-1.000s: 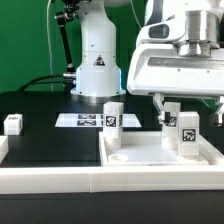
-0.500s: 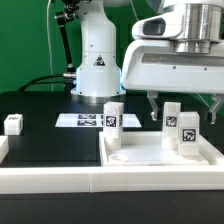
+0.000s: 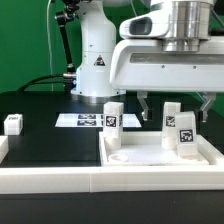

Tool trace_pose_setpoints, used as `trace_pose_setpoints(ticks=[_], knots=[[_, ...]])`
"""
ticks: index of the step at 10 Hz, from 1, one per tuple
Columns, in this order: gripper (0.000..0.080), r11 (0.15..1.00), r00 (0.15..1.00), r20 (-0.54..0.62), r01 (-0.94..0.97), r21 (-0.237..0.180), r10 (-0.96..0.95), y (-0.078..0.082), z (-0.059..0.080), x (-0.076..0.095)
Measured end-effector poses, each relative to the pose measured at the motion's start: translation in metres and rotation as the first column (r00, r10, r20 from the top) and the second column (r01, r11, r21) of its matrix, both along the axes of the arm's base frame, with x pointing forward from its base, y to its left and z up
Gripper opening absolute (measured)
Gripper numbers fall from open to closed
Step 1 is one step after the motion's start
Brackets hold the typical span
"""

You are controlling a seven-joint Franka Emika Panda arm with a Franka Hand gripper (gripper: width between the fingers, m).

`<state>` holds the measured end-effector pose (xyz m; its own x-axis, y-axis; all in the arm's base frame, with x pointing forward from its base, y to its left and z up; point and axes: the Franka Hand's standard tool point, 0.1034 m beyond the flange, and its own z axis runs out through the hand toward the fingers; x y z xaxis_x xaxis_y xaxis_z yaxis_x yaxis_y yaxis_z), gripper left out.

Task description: Assemble square table

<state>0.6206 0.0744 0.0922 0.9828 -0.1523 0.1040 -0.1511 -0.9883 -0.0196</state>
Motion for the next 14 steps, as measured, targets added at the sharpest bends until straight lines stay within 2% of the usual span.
trace_pose_setpoints(ticks=[3,4,5,9,12,14], knots=[[0.0649,0.989,0.995,0.006,0.102,0.106,-0.103,0.008,0.007,0.007],[0.0649,0.984,0.992,-0.013,0.126,0.123,-0.126,0.012,0.01,0.01],[0.0649,0.983,0.988,-0.067,0.144,0.113,-0.137,0.012,0.01,0.006],[0.0649,0.984,0.989,-0.053,0.144,0.108,-0.139,0.011,0.01,0.009],[0.0649,0.981,0.987,-0.038,0.157,0.116,-0.154,0.03,0.003,0.008],[0.0649,0.982,0.988,-0.028,0.155,0.112,-0.153,0.032,-0.004,0.009]])
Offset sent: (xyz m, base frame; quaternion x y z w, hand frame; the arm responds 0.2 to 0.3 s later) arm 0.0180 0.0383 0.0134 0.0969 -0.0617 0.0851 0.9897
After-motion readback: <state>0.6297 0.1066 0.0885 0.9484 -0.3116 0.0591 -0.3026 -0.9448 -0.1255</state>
